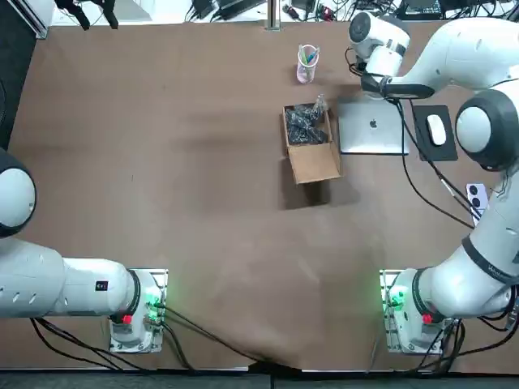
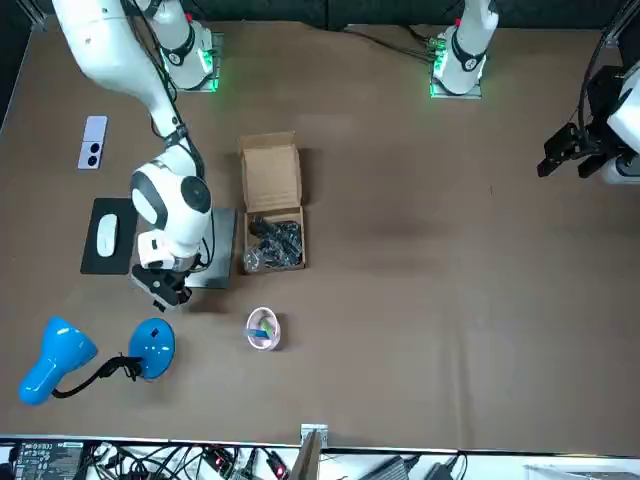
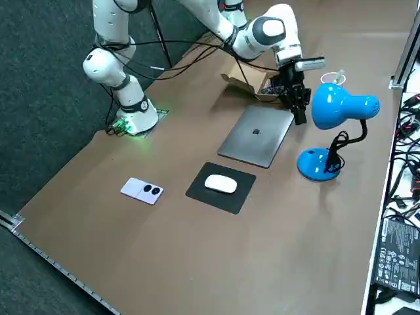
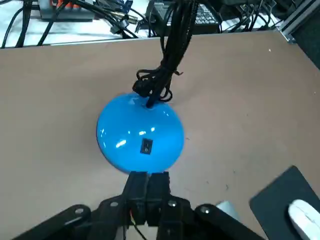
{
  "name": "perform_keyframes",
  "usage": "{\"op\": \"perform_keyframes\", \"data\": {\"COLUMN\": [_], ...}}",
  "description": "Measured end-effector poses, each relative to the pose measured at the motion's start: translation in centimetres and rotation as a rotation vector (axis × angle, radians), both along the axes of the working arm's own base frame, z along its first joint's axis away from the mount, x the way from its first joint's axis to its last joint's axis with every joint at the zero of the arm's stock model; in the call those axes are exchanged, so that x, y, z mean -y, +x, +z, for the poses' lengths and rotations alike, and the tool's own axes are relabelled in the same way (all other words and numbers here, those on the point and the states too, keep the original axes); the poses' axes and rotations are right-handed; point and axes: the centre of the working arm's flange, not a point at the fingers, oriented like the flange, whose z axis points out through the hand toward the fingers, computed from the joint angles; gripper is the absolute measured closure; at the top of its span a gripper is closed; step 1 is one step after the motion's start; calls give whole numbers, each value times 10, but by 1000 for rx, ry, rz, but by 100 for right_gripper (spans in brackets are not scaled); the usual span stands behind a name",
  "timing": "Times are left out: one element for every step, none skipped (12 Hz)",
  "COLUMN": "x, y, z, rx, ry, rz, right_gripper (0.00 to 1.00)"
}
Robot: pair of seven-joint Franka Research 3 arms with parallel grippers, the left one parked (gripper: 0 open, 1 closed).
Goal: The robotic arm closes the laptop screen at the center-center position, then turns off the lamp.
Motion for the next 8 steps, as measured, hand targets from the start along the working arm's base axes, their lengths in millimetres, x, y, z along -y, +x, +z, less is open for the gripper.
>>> {"op": "perform_keyframes", "data": {"x": [1, 2, 3, 3, 4, 7, 9, 17], "y": [3, 7, 10, 14, 17, 19, 21, 24], "z": [-7, -14, -21, -27, -33, -38, -43, -51], "rx": [12, 23, 32, 41, 47, 52, 57, 58], "ry": [-5, -4, -2, 0, 5, 11, 19, 40], "rz": [1, 3, 6, 11, 15, 23, 35, 47], "right_gripper": [98, 98, 98, 98, 98, 98, 98, 98]}}
